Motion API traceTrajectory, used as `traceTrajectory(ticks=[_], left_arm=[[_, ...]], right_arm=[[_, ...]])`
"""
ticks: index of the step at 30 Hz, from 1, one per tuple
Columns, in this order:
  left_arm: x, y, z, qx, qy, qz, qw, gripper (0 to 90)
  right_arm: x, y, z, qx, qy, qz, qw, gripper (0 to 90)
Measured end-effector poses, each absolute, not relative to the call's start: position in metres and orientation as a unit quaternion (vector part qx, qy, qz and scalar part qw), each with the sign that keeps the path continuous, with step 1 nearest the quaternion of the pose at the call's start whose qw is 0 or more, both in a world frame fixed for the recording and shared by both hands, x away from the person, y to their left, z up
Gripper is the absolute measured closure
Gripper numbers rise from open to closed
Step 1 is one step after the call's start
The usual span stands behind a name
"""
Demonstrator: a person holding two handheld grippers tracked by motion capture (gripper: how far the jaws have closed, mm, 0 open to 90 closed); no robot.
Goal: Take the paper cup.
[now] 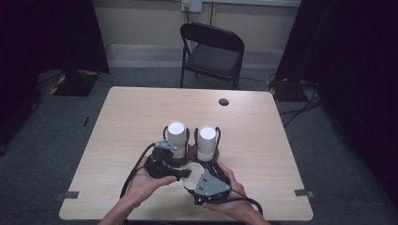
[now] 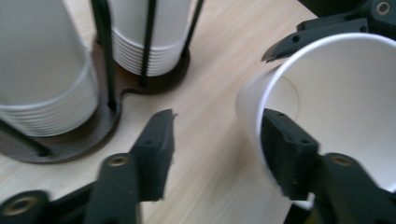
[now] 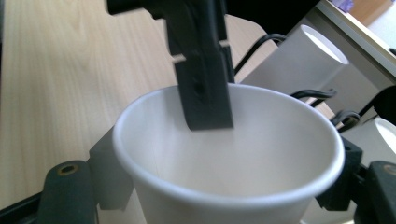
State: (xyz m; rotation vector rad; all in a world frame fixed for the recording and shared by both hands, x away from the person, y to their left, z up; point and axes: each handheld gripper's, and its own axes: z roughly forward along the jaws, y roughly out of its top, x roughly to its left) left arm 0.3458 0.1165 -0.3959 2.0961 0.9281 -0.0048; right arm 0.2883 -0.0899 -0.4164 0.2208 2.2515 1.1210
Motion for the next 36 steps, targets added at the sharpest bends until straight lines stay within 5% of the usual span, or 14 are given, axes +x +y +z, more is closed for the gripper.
traceTrajectory(ticks=[20,36], left_arm=[[0.329,0.150,-0.395,0.791,0.366,0.072,0.485,26.2],[0.313,0.182,-0.409,0.773,0.404,0.136,0.470,22.1]], right_arm=[[0.304,-0.106,-0.421,0.143,0.850,0.431,0.268,22.8],[0.314,-0.153,-0.416,0.256,0.816,0.462,0.236,23.3]])
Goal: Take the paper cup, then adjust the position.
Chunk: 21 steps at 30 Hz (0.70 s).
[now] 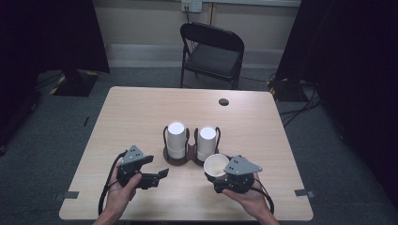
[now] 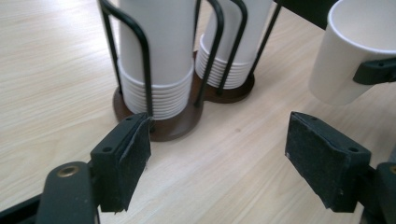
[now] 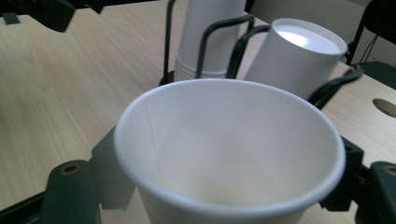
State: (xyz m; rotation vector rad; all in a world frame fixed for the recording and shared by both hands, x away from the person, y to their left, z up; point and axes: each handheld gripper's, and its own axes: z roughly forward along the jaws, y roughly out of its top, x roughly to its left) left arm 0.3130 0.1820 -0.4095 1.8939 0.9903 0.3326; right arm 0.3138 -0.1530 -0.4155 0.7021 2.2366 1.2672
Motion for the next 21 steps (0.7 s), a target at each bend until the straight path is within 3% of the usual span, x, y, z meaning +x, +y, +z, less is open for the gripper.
traceTrajectory(ticks=[9,21], left_arm=[[0.304,0.189,-0.410,0.760,0.411,0.181,0.471,22.8],[0.297,0.190,-0.422,0.767,0.393,0.163,0.480,22.3]], right_arm=[[0.327,-0.172,-0.410,0.290,0.796,0.469,0.249,23.4],[0.355,-0.205,-0.401,0.336,0.769,0.469,0.275,23.6]])
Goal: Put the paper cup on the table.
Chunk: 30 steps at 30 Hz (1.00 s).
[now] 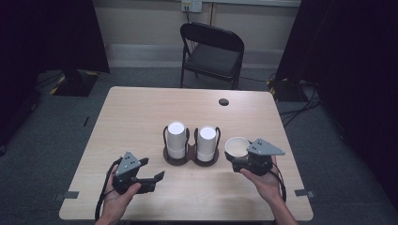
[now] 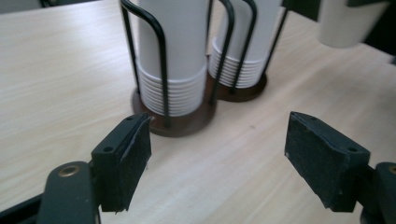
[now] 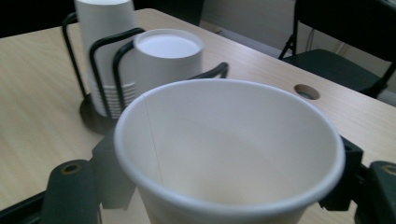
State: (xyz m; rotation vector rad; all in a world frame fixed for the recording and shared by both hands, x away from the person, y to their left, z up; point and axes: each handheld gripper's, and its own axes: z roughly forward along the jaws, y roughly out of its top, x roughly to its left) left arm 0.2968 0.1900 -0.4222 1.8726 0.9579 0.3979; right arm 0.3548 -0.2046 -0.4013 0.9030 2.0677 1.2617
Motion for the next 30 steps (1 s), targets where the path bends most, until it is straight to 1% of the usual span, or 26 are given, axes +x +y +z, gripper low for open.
traceTrajectory(ticks=[7,8,12,15,17,30], left_arm=[[0.294,0.196,-0.420,0.757,0.401,0.176,0.485,22.4],[0.295,0.197,-0.421,0.757,0.408,0.170,0.481,26.1],[0.299,0.200,-0.427,0.757,0.417,0.170,0.472,26.1],[0.299,0.201,-0.425,0.758,0.413,0.180,0.472,22.6],[0.299,0.201,-0.424,0.758,0.413,0.185,0.470,16.5],[0.299,0.197,-0.425,0.760,0.410,0.187,0.468,15.8]], right_arm=[[0.375,-0.216,-0.398,0.354,0.757,0.471,0.284,23.6],[0.383,-0.217,-0.397,0.359,0.755,0.469,0.285,23.6],[0.395,-0.218,-0.395,0.361,0.754,0.469,0.285,23.6],[0.412,-0.217,-0.392,0.364,0.755,0.457,0.297,23.6],[0.420,-0.217,-0.391,0.368,0.753,0.459,0.294,23.6],[0.453,-0.221,-0.390,0.391,0.736,0.469,0.294,23.4]])
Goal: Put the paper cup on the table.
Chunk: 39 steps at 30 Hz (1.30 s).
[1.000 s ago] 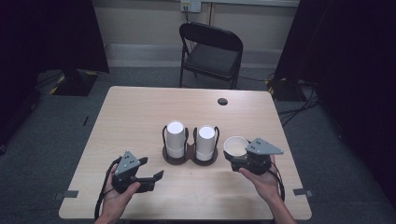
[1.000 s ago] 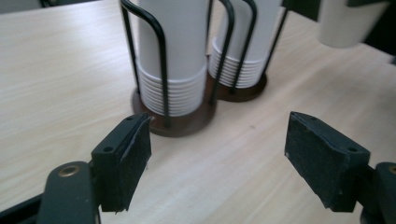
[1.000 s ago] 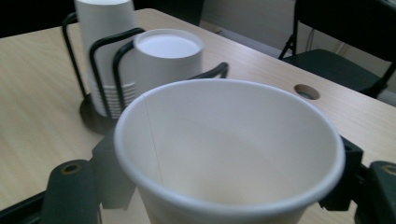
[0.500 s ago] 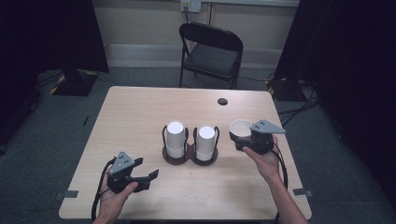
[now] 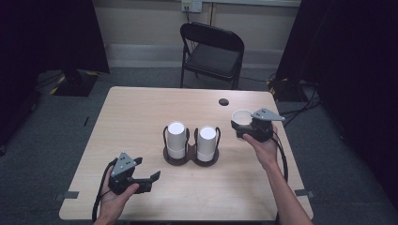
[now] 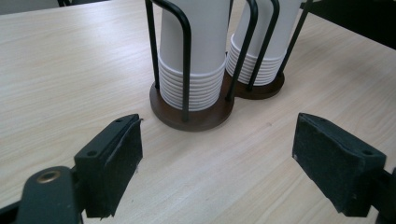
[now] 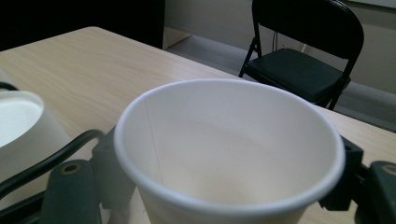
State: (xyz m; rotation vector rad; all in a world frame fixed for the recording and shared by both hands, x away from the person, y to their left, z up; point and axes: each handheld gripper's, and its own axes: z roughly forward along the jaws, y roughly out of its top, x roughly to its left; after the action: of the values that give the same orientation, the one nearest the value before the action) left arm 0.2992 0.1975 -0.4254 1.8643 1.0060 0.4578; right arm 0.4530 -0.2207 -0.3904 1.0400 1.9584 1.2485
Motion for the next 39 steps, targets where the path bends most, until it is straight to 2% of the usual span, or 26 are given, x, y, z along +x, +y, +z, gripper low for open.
traceTrajectory(ticks=[12,16,18,31,39], left_arm=[[0.300,0.199,-0.428,0.759,0.420,0.181,0.463,15.9],[0.299,0.200,-0.427,0.759,0.419,0.183,0.464,16.3],[0.298,0.200,-0.426,0.757,0.418,0.183,0.467,16.1],[0.301,0.215,-0.427,0.736,0.449,0.183,0.473,15.9],[0.299,0.216,-0.428,0.739,0.440,0.186,0.474,15.9]], right_arm=[[0.488,-0.221,-0.402,0.411,0.729,0.464,0.292,23.5],[0.497,-0.217,-0.414,0.406,0.730,0.455,0.309,23.0],[0.504,-0.213,-0.424,0.411,0.731,0.454,0.301,22.9],[0.525,-0.204,-0.456,0.459,0.707,0.459,0.279,22.5],[0.526,-0.210,-0.471,0.471,0.701,0.453,0.285,22.3]])
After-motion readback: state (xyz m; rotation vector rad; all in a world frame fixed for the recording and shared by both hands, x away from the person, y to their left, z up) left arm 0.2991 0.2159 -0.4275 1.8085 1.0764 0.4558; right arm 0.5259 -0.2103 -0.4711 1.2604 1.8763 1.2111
